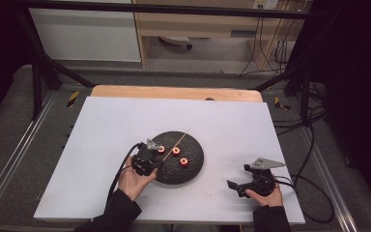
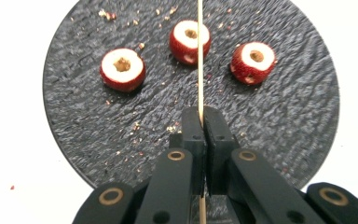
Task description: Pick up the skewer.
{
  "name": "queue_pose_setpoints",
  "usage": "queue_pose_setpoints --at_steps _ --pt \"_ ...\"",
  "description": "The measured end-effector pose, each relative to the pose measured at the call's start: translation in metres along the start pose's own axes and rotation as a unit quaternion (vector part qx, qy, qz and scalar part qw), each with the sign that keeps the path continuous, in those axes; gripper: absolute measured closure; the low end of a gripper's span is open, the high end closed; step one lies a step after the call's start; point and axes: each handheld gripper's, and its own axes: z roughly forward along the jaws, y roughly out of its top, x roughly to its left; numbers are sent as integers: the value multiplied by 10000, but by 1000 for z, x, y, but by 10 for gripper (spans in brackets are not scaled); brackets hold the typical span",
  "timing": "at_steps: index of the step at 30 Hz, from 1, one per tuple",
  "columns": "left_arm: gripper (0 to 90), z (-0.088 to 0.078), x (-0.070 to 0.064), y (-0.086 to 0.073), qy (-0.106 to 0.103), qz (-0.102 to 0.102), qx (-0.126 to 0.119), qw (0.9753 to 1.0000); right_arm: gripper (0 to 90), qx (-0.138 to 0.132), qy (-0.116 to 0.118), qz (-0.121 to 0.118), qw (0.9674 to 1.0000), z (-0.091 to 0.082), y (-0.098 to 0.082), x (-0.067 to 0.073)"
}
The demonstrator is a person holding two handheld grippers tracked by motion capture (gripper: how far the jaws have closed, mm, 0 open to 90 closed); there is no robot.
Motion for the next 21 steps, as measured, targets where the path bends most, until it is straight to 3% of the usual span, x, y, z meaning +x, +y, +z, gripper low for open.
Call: queue_pose_setpoints --at_steps 6,16,21 --pt "879 -14 8 -11 -185 89 -345 9992 9 8 -23 -14 10000 1 0 0" --pt "879 -34 24 -36 -226 109 -798 9965 9 23 -42 23 10000 1 0 0" --pt "879 -42 34 -49 -223 -22 -951 9952 9 24 -49 54 10000 2 0 0"
